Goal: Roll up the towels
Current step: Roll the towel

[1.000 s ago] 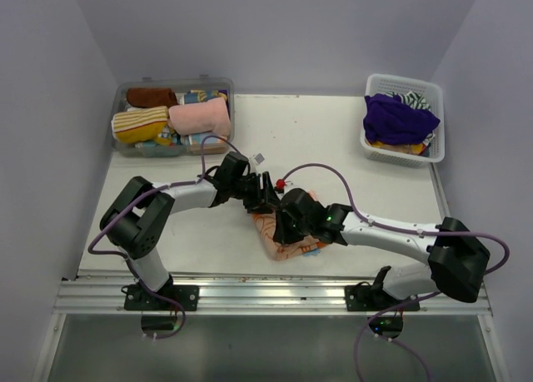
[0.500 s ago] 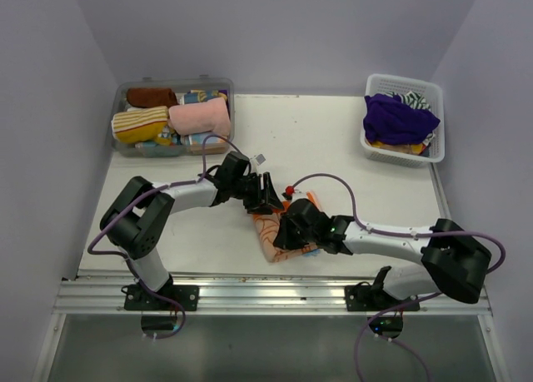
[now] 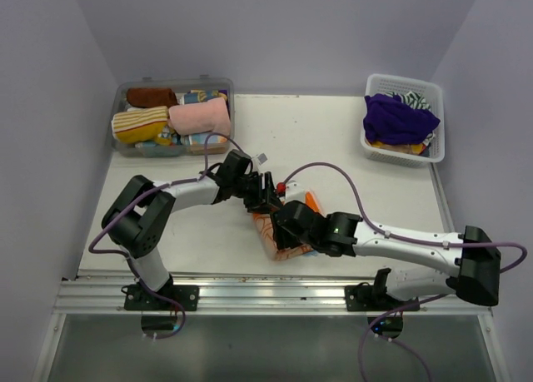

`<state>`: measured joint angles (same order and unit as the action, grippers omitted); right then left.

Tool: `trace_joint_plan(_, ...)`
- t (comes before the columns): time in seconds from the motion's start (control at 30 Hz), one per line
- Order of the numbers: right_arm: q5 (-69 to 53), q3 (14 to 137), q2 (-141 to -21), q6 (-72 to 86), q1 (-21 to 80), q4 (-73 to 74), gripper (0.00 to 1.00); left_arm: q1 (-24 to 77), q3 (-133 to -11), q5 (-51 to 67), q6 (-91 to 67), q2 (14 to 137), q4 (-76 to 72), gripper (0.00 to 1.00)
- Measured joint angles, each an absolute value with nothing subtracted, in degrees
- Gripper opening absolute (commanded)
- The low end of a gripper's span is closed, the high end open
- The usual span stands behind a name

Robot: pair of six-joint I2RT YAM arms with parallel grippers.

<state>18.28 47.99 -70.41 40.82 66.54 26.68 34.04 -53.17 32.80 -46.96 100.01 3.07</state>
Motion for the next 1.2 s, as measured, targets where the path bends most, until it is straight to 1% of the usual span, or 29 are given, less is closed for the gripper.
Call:
trace_joint_plan(0.07, 21.21, 50.41, -71.29, 39.53, 68.07, 28.56, 0.49, 34.11, -53.21, 32.8, -46.81, 100.03, 3.27, 0.59)
trace_joint_plan(0.2, 26.26, 55.68, -76.2, 36.32, 71.5, 30.81, 0.47, 34.15, -53.25, 32.77, -46.7, 100.03, 3.38, 0.59)
trace_joint_plan(0.33, 27.46, 58.61, -81.03, 32.77, 74.5, 30.26, 0.47, 34.15, -53.28, 32.77, -46.68, 100.03, 3.46, 0.59)
trace_joint_plan(0.5, 28.1, 58.81, -84.25, 30.79, 74.83, 29.41, 0.49, 34.15, -53.47, 32.71, -46.68, 100.03, 3.81, 0.59)
trace_joint_plan(0.57, 28.84, 58.81, -85.97, 30.74, 74.59, 29.32, 0.52, 34.15, -53.58, 32.6, -46.68, 100.03, 4.01, 0.59)
trace_joint_plan(0.73, 30.63, 58.78, -90.26, 30.85, 74.41, 29.39, 0.56, 34.15, -53.65, 32.53, -46.63, 100.03, 4.19, 0.59)
trace_joint_plan(0.87, 31.97, 58.78, -93.54, 31.51, 74.28, 29.19, 0.66, 34.15, -54.02, 32.34, -46.22, 100.03, 4.89, 0.6)
trace_joint_plan(0.97, 32.6, 57.74, -94.89, 32.18, 74.24, 27.9, 0.66, 34.17, -54.28, 32.12, -45.91, 100.01, 5.43, 0.6)
trace_joint_plan(1.0, 32.97, 57.39, -95.11, 32.47, 74.24, 27.51, 0.68, 34.17, -54.3, 32.1, -45.89, 100.01, 5.48, 0.6)
trace_joint_plan(1.13, 34.26, 56.25, -96.33, 33.5, 74.22, 25.45, 0.68, 34.17, -54.39, 32.05, -45.89, 100.01, 5.58, 0.6)
trace_joint_plan(1.17, 34.79, 55.92, -96.62, 33.65, 74.22, 24.84, 0.67, 34.17, -54.43, 32.03, -45.87, 100.01, 5.63, 0.6)
trace_joint_plan(1.2, 35.2, 55.57, -96.88, 33.74, 74.22, 24.36, 0.61, 34.17, -54.5, 32.03, -45.87, 100.01, 5.67, 0.6)
